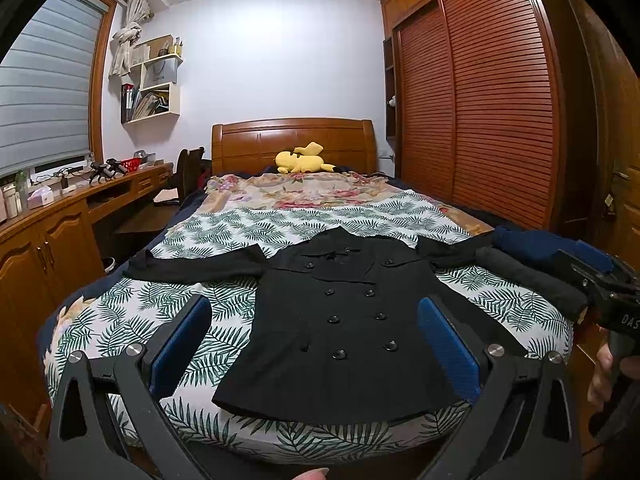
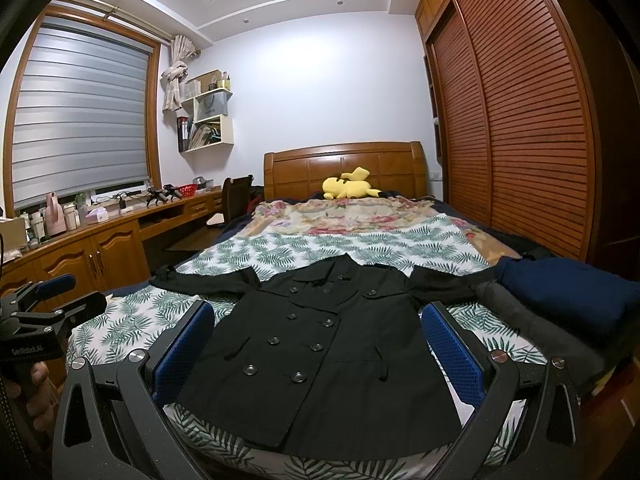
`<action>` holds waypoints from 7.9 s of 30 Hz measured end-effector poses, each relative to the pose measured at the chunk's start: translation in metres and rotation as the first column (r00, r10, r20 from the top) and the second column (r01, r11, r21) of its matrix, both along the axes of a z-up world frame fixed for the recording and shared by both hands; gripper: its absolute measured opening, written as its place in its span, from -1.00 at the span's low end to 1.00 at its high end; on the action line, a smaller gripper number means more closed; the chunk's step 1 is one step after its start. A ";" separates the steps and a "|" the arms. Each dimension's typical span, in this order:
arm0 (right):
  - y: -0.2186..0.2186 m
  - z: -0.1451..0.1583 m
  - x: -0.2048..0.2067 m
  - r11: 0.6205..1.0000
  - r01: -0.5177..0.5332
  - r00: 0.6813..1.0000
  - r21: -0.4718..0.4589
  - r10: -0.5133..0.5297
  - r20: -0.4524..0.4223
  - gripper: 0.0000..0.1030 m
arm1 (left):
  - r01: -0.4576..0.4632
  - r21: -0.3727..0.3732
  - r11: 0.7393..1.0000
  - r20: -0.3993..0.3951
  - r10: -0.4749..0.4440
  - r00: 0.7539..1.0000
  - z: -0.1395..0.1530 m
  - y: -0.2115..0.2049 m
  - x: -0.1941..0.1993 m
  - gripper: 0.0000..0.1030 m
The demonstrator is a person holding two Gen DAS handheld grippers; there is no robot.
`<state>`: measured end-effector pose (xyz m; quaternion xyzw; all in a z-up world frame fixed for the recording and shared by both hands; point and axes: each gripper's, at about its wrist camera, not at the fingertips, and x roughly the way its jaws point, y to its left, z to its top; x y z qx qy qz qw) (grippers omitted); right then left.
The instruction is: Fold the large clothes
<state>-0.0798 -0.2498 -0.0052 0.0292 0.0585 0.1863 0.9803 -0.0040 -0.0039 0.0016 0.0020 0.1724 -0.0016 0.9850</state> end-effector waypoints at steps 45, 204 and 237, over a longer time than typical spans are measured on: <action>-0.003 -0.002 0.001 1.000 -0.003 1.000 -0.002 0.003 -0.006 1.00 | 0.003 0.004 1.000 0.017 -0.003 1.000 0.005 0.000 -0.004 1.00; 0.080 -0.044 0.297 0.913 -0.278 0.931 -0.298 0.180 -0.319 0.97 | -0.456 -0.006 0.890 -0.591 0.365 0.719 -0.207 0.307 0.354 0.56; -0.033 -0.016 0.247 0.975 -0.084 0.974 -0.208 0.036 -0.224 0.97 | 0.169 0.110 0.979 -0.187 -0.146 0.971 0.009 -0.035 0.291 -0.66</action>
